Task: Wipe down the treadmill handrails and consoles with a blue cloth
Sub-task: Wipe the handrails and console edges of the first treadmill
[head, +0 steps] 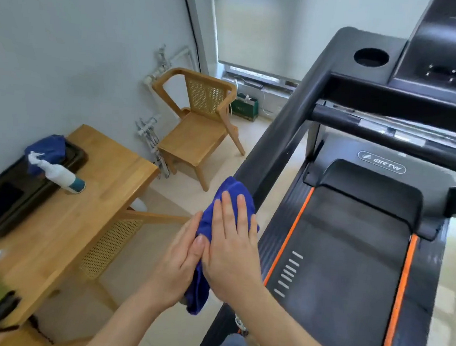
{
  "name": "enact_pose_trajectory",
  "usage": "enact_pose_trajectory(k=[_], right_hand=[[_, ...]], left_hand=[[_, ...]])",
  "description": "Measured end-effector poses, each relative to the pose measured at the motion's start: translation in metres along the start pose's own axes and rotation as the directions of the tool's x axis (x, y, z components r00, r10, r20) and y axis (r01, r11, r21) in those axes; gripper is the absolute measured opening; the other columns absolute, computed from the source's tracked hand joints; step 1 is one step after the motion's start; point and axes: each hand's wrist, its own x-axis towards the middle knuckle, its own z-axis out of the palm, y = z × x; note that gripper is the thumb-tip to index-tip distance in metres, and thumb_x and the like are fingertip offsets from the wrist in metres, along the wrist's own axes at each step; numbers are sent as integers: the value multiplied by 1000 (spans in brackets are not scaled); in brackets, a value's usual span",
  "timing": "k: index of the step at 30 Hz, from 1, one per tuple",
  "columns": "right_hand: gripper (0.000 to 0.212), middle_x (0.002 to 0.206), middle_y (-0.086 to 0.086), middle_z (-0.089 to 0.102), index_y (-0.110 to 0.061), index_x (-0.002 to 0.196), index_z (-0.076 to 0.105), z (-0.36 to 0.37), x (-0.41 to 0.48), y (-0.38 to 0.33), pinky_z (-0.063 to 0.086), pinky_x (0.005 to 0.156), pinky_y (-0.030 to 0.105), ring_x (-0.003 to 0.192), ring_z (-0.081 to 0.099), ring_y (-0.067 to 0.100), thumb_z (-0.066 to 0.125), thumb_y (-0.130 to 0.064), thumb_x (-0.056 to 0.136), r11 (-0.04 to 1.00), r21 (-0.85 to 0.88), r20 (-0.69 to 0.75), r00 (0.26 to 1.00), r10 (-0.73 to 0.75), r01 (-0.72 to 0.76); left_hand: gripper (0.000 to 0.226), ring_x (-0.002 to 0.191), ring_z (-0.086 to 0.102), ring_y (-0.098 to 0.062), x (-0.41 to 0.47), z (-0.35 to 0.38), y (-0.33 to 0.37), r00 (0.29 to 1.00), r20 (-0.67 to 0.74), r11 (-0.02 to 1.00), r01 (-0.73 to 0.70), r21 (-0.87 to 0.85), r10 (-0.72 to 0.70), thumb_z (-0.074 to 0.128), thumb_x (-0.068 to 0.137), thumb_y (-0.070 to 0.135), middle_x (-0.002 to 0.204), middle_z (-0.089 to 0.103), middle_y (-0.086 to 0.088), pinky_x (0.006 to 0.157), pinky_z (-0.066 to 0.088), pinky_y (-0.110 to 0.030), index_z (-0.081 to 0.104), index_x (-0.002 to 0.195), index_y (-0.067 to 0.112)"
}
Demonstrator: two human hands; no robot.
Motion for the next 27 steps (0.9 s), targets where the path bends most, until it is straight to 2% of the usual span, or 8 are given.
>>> enact_pose_trajectory(k=[5,8,12,14,17,20,23,27], right_hand=[[63,162,9,10,-7,153,15,17,-50,-20,17,118,50,149,-1,28,32,-32,99,991,129,-1,999,42,-42],[63,161,10,10,-6,153,15,15,-43,-22,22,117,51,149,2,29,32,-29,97,982,151,19,993,113,-115],[68,160,12,-16,-6,152,-7,-4,3,-12,4,120,48,146,-17,35,21,-34,97,962,141,95,970,223,-235],[73,158,12,-23,-6,151,-13,-11,27,-4,-1,120,47,144,-23,36,26,-40,99,934,178,95,950,298,-311],[83,158,13,-24,-6,151,-15,-10,52,6,0,119,45,146,-20,33,34,-46,98,874,275,86,915,393,-401],[85,160,13,-19,-4,151,-13,0,45,1,3,122,41,148,-15,25,40,-45,98,772,459,41,879,476,-439],[84,162,5,-11,-11,153,-13,10,1,-25,9,122,37,149,-9,13,38,-50,98,583,663,142,843,518,-470],[96,162,-6,9,-25,151,-17,18,-51,-64,30,115,38,146,21,15,42,-67,87,516,649,289,809,512,-558]], left_hand=[[47,130,15,26,-41,5,-12,994,-43,994,99,52,-97,36,102,38,144,17,38,98,13,6,14,143,45],[49,132,17,22,-25,3,-6,998,-13,989,59,139,-58,37,102,36,147,20,31,101,12,3,17,147,40],[49,138,24,8,23,0,16,993,81,996,85,36,-88,33,104,33,154,26,18,114,17,-15,24,152,30],[48,134,26,9,42,-1,28,991,102,995,95,-38,-91,30,104,36,151,27,21,109,19,-13,25,151,30],[50,129,23,12,55,-1,35,992,108,995,71,-70,-63,28,104,41,144,26,25,103,17,-10,18,152,32],[51,139,17,8,50,-3,26,989,148,998,0,-58,9,29,104,41,155,19,20,114,13,-16,17,153,30],[52,143,10,7,40,-12,6,971,214,992,-114,44,102,28,100,46,159,15,17,121,9,-26,24,150,33],[42,140,9,14,33,-26,-11,938,322,987,-153,50,129,31,102,43,157,10,23,115,9,-17,31,145,44]])
